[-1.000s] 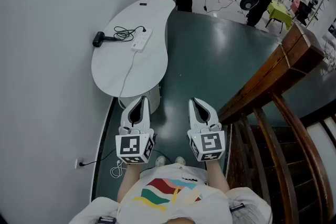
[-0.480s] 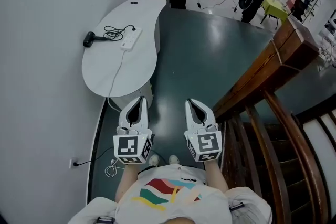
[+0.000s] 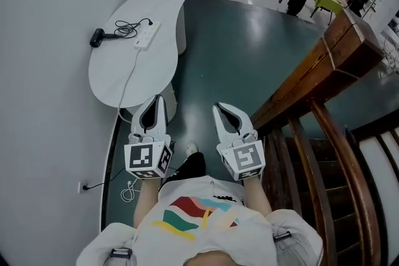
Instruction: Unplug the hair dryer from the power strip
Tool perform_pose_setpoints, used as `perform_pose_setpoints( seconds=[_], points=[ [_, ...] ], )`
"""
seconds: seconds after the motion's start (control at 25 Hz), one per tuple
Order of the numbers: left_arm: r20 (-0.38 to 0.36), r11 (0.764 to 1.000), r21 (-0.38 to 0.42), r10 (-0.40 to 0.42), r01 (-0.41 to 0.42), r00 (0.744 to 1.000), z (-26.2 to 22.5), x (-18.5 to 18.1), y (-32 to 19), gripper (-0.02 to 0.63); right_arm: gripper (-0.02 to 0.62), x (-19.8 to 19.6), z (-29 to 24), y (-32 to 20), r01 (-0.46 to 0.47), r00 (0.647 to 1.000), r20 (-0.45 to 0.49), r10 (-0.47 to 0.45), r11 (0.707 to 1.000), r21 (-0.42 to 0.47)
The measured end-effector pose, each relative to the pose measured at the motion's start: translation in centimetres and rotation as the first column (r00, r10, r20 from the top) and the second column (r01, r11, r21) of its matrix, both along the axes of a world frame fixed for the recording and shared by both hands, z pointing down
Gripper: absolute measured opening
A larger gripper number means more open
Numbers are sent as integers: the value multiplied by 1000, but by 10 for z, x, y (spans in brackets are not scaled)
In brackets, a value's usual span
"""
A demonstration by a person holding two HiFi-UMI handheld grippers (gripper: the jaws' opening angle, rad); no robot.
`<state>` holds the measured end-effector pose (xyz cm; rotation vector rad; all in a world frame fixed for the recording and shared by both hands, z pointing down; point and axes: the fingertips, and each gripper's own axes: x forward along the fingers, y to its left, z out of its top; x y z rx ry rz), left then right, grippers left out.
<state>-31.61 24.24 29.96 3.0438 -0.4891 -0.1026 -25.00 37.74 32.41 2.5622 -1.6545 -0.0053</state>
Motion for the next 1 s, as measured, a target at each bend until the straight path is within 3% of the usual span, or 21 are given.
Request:
perform_pose_setpoints(
  seconds=[0.16,0.36,0.52,0.76,1.0],
  points=[
    [-11,999,29,-20,20,1000,0,27,-30,0,12,27,-4,-15,15,1000,-17,-15,1000,15],
    [-24,998,16,-55,55,998,22,93,-96,0,12,98,9,-59,-13,998,-63,13,1000,10],
    [8,997,14,-78,78,997,34,167,-160,0,12,173,17,-116,14,1000,-26,-14,1000,18],
    [15,993,28,-119,119,993,8,298,-246,0,12,304,-9,-224,99,995,14,-99,995,-6],
    [46,983,5,-183,183,982,27,353,-311,0,12,372,-21,-326,193,981,26,-192,981,-28]
  ],
)
